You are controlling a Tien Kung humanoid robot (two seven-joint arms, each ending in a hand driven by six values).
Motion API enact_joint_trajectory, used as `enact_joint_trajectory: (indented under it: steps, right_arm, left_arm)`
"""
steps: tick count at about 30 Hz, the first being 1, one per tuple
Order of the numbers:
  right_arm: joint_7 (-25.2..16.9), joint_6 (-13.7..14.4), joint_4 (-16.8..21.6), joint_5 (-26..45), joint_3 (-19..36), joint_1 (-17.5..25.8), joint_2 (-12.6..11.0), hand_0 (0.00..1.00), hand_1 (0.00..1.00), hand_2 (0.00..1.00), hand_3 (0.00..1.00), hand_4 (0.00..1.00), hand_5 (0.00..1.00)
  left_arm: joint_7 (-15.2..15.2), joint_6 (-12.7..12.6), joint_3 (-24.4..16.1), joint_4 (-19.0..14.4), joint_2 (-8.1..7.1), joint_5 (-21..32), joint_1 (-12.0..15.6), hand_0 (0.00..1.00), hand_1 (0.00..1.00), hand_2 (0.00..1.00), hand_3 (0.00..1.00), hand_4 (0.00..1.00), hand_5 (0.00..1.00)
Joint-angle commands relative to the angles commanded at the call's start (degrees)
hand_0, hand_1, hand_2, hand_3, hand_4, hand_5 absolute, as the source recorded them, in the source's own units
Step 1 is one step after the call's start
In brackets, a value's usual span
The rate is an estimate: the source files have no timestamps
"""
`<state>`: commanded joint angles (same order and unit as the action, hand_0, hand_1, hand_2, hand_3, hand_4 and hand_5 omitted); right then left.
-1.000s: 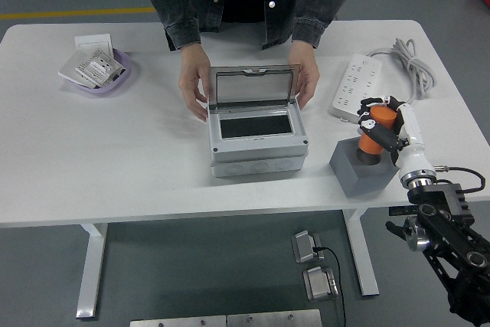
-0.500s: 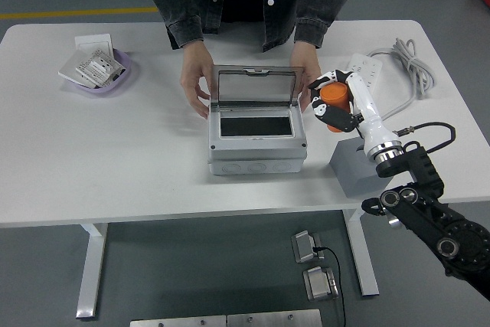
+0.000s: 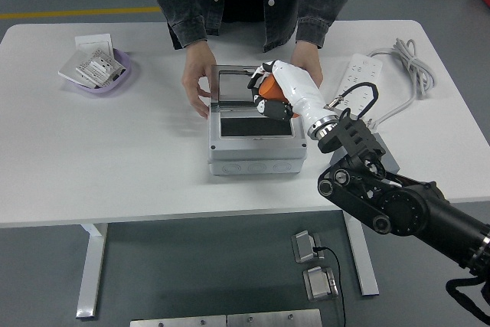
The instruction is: Pick up the cylinder from the cube,place it in the box,flap close box
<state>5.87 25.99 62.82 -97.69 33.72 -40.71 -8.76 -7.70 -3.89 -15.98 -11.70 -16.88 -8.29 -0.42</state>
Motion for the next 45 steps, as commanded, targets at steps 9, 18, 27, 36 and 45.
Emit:
enact_joint_trajectory:
  steps: [9,18,27,36,45]
  right_arm:
    - [-1.4,0.9,-4.1,2.4,-6.1,-4.7,3.0,0.002,0.02,0.284,0.211,0.002,0.002]
    - [-5.6,2.1,-8.9,8.0,-11.7,-5.8,3.4,0.002,0.02,0.285,0.211,0.002,0.002]
    - [-5.5,0.6,-10.8,5.4,-16.9,-7.4,3.4,0.002,0.027,0.287,0.213,0.002,0.002]
    - [-4.1,-2.6,-12.1,1.8,-20.9,-9.9,2.2,0.002,0.029,0.293,0.225,0.002,0.002]
    - [-5.3,-3.9,-12.8,3.0,-20.1,-10.9,1.0,0.002,0.029,0.294,0.231,0.002,0.002]
  left_arm:
    - [0.0,0.0,2.0,0.2,-0.27,2.0,0.2,0.627,0.649,0.616,0.634,0.664,0.192]
    - [0.0,0.0,2.2,0.2,-0.28,2.2,0.1,0.627,0.648,0.615,0.632,0.663,0.192]
    - [0.0,0.0,1.4,0.0,-0.25,1.2,-0.3,0.627,0.649,0.616,0.631,0.663,0.193]
    - [0.0,0.0,1.3,-0.1,-0.16,0.8,-0.5,0.627,0.649,0.615,0.629,0.658,0.189]
    - [0.0,0.0,1.4,0.0,-0.11,0.6,-0.7,0.627,0.65,0.614,0.629,0.657,0.188]
